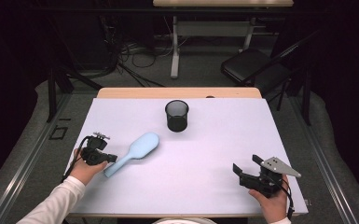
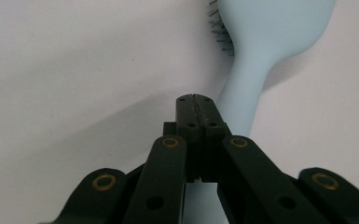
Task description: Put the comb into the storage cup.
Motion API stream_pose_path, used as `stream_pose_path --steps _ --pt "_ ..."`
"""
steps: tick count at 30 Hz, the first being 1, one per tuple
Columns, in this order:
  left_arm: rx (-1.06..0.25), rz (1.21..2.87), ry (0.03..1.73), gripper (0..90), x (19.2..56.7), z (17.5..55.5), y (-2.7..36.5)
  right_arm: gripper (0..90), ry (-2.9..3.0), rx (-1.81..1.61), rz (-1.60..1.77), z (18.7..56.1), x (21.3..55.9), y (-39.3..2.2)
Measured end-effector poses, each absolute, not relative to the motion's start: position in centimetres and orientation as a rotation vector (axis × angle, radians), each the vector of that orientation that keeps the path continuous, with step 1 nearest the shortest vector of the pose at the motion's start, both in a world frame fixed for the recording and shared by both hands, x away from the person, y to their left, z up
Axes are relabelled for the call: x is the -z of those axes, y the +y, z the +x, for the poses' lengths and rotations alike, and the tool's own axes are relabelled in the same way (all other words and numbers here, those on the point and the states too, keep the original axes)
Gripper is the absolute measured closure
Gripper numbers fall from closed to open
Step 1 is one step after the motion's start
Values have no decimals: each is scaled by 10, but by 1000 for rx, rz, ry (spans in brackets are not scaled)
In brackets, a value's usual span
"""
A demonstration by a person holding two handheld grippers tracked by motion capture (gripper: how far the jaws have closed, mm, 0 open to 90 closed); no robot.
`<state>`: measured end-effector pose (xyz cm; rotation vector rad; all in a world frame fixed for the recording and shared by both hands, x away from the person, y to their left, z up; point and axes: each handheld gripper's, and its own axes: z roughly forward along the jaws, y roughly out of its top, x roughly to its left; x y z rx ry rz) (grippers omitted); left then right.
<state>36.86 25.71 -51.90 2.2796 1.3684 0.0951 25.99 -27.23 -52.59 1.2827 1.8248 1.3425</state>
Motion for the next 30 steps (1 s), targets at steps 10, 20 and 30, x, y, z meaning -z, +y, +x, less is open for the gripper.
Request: stream_pose_path --steps 10,20,30 --pt "-82 2286 1351 900 520 365 253 141 1826 -1337 1285 259 526 -273" --pt "-79 2299 1336 900 519 363 250 141 1829 -1338 1284 259 526 -273" --pt "-98 2291 1340 881 517 366 253 141 1827 -1336 1284 259 526 -273"
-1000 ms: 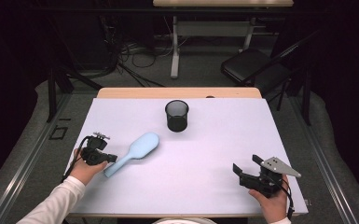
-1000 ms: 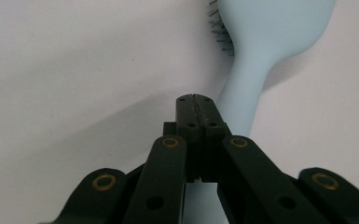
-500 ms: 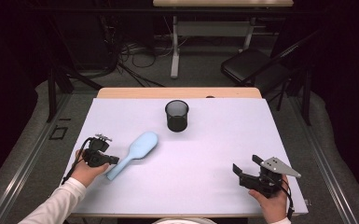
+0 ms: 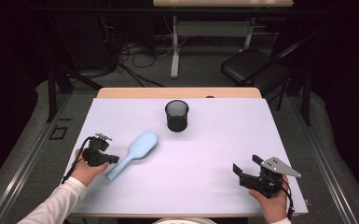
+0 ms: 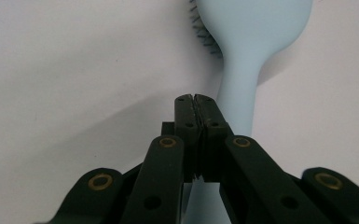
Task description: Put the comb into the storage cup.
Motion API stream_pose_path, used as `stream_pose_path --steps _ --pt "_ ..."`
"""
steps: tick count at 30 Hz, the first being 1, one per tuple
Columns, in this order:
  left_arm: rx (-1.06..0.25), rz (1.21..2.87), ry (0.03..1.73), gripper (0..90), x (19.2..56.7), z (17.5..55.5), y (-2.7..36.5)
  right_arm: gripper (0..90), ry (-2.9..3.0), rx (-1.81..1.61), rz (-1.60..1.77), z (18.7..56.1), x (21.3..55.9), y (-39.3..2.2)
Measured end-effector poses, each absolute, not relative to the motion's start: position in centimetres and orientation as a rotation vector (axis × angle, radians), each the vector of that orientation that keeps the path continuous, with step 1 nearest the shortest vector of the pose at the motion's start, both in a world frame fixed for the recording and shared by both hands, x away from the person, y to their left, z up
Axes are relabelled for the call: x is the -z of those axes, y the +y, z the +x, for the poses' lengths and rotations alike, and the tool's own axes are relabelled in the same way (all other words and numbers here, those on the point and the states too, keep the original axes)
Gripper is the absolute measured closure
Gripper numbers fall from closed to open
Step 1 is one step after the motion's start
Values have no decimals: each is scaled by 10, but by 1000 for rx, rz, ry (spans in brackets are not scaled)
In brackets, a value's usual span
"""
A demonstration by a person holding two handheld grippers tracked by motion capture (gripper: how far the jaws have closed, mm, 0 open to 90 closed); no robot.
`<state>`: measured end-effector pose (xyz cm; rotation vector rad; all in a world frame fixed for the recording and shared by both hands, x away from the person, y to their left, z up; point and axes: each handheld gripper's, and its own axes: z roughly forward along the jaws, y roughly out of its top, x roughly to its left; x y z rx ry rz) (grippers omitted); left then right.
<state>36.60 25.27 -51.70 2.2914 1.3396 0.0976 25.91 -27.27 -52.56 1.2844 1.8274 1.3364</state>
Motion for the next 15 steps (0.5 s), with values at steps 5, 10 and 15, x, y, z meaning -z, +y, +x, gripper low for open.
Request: stream_pose_path --steps 5,10,15 --pt "-106 2286 1347 853 515 366 255 141 1826 -1339 1282 259 526 -272" --pt "-114 2273 1345 822 512 365 256 141 1829 -1338 1284 259 526 -272" --pt "-120 2267 1337 776 509 365 256 141 1828 -1339 1289 260 526 -272"
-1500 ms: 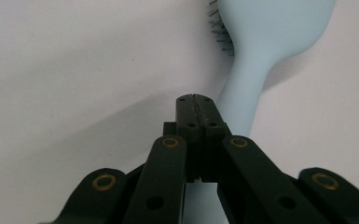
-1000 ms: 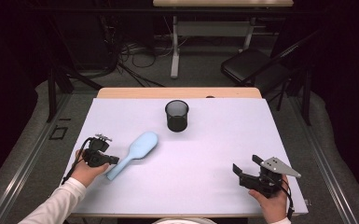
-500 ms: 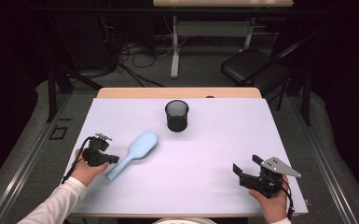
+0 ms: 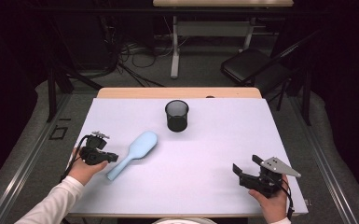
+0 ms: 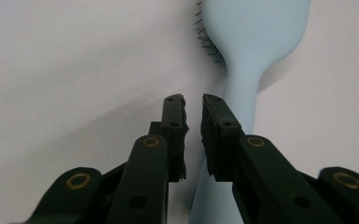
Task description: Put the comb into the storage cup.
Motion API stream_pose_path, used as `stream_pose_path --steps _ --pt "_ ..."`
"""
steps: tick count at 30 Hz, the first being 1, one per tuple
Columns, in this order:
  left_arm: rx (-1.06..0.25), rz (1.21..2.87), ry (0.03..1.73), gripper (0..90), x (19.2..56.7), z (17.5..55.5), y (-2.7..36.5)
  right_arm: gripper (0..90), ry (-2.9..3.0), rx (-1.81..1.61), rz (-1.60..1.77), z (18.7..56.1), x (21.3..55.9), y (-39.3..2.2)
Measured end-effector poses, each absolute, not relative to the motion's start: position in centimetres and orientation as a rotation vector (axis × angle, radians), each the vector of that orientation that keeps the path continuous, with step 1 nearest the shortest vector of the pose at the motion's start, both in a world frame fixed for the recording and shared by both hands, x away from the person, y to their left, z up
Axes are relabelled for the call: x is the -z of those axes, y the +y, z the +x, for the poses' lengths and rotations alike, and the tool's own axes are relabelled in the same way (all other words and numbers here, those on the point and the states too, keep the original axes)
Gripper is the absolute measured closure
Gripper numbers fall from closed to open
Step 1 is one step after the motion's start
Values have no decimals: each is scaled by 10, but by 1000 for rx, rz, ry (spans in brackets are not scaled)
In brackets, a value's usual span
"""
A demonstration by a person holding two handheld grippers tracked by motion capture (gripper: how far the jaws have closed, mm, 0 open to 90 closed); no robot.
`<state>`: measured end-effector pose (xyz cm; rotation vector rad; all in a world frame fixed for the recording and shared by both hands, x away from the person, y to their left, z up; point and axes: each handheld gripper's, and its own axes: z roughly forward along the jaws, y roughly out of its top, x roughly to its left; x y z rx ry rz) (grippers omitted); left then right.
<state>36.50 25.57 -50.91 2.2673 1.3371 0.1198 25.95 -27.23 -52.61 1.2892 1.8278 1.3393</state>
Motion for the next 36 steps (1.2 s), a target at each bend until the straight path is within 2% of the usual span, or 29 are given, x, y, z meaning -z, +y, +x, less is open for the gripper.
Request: stream_pose_path --steps 17,28,36 --pt "-162 2272 1301 582 501 363 250 141 1834 -1336 1292 259 526 -272" --pt "-160 2303 1271 402 500 362 242 141 1835 -1338 1290 260 526 -272" --pt "-172 2315 1252 324 498 361 237 141 1836 -1337 1287 260 527 -272"
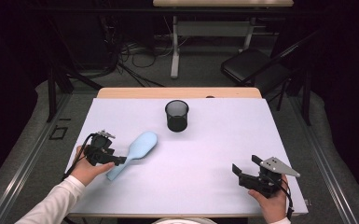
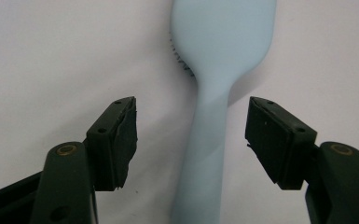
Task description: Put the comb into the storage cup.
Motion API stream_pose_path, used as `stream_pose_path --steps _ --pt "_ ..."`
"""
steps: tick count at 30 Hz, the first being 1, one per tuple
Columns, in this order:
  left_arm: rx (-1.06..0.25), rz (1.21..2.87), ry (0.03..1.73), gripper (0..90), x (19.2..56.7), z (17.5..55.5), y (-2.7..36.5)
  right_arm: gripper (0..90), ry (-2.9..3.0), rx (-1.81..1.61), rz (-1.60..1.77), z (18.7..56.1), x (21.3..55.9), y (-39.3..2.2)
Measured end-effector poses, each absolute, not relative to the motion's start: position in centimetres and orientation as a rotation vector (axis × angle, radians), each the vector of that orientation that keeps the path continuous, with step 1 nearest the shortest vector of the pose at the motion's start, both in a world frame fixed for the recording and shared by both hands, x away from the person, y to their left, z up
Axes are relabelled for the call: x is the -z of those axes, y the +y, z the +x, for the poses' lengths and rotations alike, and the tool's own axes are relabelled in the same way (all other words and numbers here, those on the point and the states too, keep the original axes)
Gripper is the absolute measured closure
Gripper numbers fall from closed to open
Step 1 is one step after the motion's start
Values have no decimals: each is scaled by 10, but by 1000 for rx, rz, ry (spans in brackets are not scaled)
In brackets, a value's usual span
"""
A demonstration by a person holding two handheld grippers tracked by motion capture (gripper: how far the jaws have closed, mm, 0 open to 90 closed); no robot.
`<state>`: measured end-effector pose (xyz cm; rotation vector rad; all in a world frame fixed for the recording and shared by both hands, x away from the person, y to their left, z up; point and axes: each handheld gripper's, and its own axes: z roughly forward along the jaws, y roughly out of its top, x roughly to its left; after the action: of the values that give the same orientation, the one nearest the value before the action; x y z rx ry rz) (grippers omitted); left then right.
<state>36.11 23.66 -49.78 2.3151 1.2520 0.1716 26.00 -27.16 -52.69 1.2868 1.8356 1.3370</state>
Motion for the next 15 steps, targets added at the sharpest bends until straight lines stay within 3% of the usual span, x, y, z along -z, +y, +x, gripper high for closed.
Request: stream_pose_path --steps 15 --pt "-159 2354 1238 95 500 362 226 142 1844 -1334 1289 260 527 -272"
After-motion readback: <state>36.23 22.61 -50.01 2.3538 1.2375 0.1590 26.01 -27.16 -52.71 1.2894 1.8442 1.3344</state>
